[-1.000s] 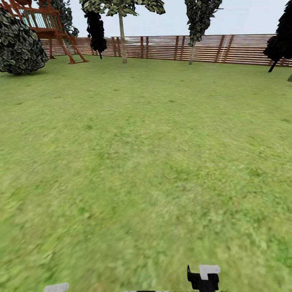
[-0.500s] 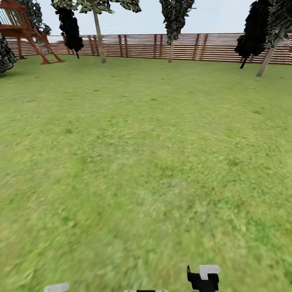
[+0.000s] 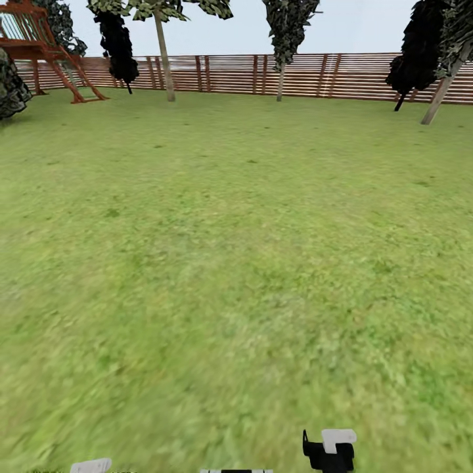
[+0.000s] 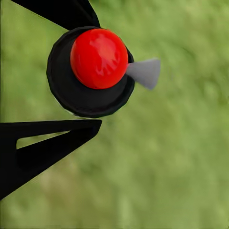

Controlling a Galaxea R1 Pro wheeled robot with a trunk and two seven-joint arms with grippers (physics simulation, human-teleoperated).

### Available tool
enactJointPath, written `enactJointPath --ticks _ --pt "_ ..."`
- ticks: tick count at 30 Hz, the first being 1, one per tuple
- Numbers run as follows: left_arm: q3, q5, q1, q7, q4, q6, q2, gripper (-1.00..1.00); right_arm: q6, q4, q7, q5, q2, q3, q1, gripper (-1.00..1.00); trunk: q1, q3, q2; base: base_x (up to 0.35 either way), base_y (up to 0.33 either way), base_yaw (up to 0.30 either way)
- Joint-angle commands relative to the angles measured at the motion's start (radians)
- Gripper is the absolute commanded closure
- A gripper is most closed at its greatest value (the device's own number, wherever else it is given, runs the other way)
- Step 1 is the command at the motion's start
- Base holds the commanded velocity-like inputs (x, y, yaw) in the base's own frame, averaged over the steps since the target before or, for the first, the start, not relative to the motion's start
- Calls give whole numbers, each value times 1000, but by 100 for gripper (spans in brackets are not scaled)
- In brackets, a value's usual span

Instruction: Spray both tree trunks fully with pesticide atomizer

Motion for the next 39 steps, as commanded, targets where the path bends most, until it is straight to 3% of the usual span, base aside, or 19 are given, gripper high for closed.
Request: enactJointPath --ticks 1,18,39 --pt "0 0 0 1 0 1 0 100 0 0 0 0 0 0 0 -100 0 0 0 204 48 264" --pt "2 3 0 5 0 3 5 100 0 0 5 8 -5 2 0 -100 0 -1 0 309 154 34" --pt "2 25 0 5 1 3 4 100 0 0 4 8 -4 2 0 -100 0 -1 0 336 19 244"
